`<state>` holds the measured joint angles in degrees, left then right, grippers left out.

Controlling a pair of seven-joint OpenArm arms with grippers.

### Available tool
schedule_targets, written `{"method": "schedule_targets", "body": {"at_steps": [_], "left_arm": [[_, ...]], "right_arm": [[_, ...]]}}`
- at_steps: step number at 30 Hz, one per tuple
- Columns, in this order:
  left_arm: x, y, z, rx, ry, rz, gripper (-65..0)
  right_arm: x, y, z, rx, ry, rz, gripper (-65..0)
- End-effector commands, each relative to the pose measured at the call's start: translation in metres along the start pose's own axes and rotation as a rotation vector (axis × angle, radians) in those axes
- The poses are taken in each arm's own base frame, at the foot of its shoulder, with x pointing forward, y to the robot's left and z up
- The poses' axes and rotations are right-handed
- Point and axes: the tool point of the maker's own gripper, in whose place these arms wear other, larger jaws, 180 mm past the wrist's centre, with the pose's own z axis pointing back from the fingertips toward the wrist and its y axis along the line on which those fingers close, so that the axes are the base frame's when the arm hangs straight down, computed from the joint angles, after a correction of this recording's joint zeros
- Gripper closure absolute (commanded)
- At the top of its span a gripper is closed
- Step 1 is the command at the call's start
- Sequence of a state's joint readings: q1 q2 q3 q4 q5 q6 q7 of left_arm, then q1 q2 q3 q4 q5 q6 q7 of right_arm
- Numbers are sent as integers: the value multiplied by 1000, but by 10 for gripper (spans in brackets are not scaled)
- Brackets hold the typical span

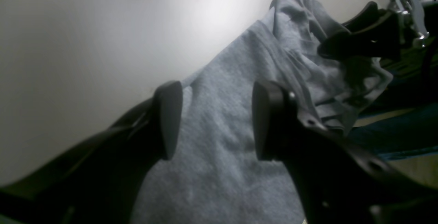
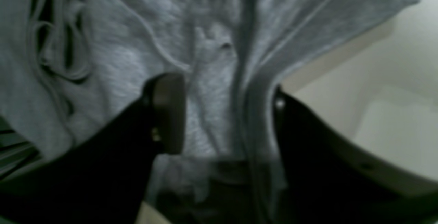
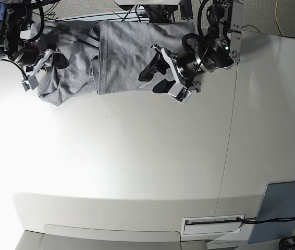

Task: Fold the T-shirt properly
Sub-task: 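Lower right gripper onto the collar end of the grey strip and grasp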

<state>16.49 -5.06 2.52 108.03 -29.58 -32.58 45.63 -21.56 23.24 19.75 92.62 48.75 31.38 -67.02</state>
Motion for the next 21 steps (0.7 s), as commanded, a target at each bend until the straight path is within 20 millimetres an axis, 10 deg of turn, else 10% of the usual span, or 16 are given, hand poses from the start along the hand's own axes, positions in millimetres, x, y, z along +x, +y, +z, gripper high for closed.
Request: {"method": "schedule_targets", "body": {"at_steps": [1, 6, 21], "left_arm": [[14, -4, 1, -13, -49, -8, -335], [13, -4, 1, -13, -48, -8, -335], [-12, 15, 11, 66, 53, -29, -335]], "right_arm": [[-21, -13, 1, -66, 96, 12, -246], [-13, -15, 0, -78, 55, 62, 0], [55, -86, 76, -289, -126, 110, 0]]}}
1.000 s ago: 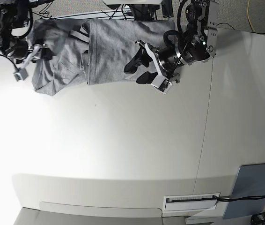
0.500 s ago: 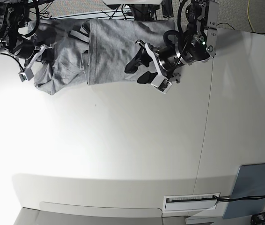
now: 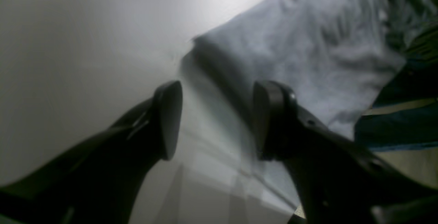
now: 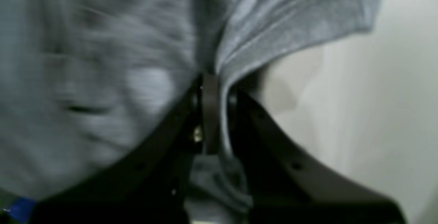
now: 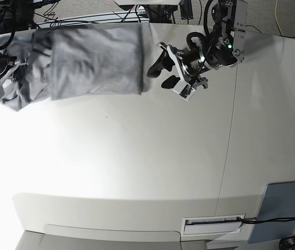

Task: Fold the T-shirt properly
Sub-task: 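Lower right gripper onto the collar end of the grey strip and grasp, then drag the collar end with right gripper toward the left gripper, bunching it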

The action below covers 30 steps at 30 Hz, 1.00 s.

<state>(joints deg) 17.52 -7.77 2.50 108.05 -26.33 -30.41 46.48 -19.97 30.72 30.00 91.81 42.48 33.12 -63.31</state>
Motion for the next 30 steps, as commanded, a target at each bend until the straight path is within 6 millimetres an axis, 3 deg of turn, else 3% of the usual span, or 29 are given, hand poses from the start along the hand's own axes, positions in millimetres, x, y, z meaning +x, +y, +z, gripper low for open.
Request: {"method": "schedule_targets", "body": {"at_steps": [1, 5, 11, 18, 24, 30], "left_arm": [[9, -2, 2, -5, -34, -9, -335], [-5, -3, 0, -7, -10, 18, -335], [-38, 8, -6, 38, 49, 37, -335], [-65, 11, -14, 31, 92, 99, -335], [-68, 11, -16, 25, 81, 108, -335], [-67, 11, -16, 25, 80, 109, -335]], "right_arm": [[12, 0, 9, 3, -19, 35, 0], [26, 32, 19, 48, -42, 100, 0], [55, 113, 43, 112, -196, 219, 0], [44, 203, 45, 266, -240, 228, 0], [39, 275, 35, 415, -245, 242, 0], [40, 329, 33, 485, -275, 262, 0]]}}
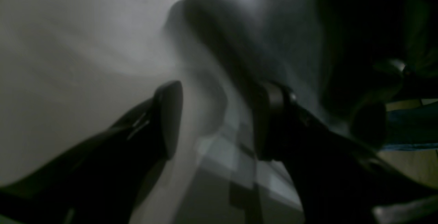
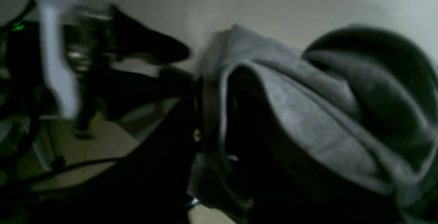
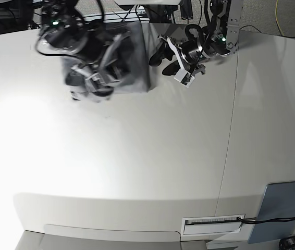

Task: Fold the T-shirt properly
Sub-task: 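Drag the collar end with right gripper toward the left gripper, bunching it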

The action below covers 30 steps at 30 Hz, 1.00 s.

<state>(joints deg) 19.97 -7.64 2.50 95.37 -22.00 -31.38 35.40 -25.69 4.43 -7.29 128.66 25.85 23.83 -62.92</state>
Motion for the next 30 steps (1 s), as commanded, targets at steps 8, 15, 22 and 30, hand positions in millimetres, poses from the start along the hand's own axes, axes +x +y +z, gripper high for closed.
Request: {"method": "schedule_targets", "body": {"at_steps": [8, 15, 22, 30], "left_arm": [[-8, 2, 1, 13, 38, -9, -335], [-12, 1, 2, 13, 47, -3, -335], [-12, 1, 2, 12, 47, -3, -335], [-10, 1, 3, 13, 43, -6, -335]], "right_arm": [[30, 49, -14, 88, -107, 41, 0], [35, 63, -18, 104, -126, 74, 0], [35, 84, -14, 213, -145, 186, -65], [46, 109, -4, 356, -215, 162, -232]]}}
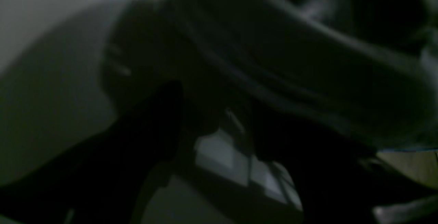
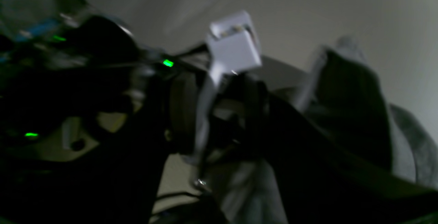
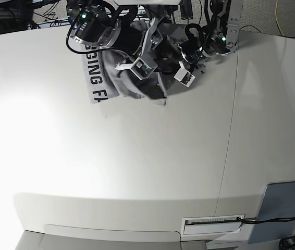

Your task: Fold the T-shirt properly

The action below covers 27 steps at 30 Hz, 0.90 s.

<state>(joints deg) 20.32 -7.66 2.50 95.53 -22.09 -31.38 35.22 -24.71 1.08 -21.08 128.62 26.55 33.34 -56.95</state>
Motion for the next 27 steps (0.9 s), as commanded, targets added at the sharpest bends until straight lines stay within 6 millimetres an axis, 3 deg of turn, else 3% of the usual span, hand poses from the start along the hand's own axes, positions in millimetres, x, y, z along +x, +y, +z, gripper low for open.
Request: {"method": "schedule_targets", "body": {"at_steps": [1, 5, 8, 11, 15, 17, 20, 24, 27], "left_arm": [[-8, 2, 2, 16, 41, -12, -335], [8, 7, 10, 38, 1, -33, -335], [25, 18, 23, 83, -45, -45, -335], [45, 36, 45, 157, -105, -57, -335], [69, 45, 78, 197, -211, -19, -335], [75, 30, 86, 138, -238, 1, -335], [71, -10, 88, -12, -216, 5, -335], [62, -65, 86, -194, -167, 21, -335], [58, -93, 81, -265, -145, 53, -335]], "right_arm": [[16, 9, 2, 37, -66, 7, -232], [19, 11, 5, 42, -72, 22, -231], [21, 2, 12, -9, -55, 59, -231], [21, -23, 27, -125, -36, 95, -231], [11, -79, 53, -353, 15, 72, -231], [7, -108, 71, -472, 42, 76, -231], [5, -142, 100, -624, 69, 84, -231], [-1, -167, 130, -736, 119, 113, -231], [-4, -183, 152, -821, 164, 150, -231]]}}
